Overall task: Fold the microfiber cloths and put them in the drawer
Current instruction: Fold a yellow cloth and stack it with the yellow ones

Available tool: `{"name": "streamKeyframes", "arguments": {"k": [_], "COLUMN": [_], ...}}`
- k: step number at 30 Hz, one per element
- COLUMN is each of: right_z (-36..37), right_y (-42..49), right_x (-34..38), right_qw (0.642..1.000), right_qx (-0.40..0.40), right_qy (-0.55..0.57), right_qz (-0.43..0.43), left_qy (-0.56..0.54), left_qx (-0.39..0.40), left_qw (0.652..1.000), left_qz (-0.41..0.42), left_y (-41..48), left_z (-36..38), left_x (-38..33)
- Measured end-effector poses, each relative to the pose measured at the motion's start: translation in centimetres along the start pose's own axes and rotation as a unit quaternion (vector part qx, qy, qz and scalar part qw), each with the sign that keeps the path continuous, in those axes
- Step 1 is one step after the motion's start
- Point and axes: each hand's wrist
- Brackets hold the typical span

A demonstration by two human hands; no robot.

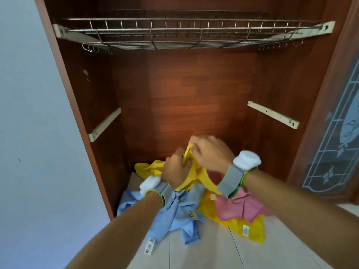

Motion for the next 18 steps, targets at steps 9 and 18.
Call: {"name": "streamKeyframes", "arguments": {"k": [9,18], "right_z": [-9.2,-12.8], "right_y": [2.7,3.1], "right_x": [-3.3,3.5], "right_qw": [0.996,0.978], "right_qx": [-0.082,-0.114], "right_qy": [0.024,0.152], "right_qz": [0.041,-0.089], "left_qy": [-0.089,-0.150], "left_qx": [0.004,0.038], "left_qw": [0.992,0.972], "left_qz": [0.090,0.180], "left_y": [6.3,3.5], "left_z": [-14.1,-14.1], "left_x": [-1.6,-8.0]}}
Point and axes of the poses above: each hand's wrist, its own y-axis towards the middle knuckle, its own z-axis out of the palm, x = y × z, and after that the axes turned 2 degrees about -y, right-handed
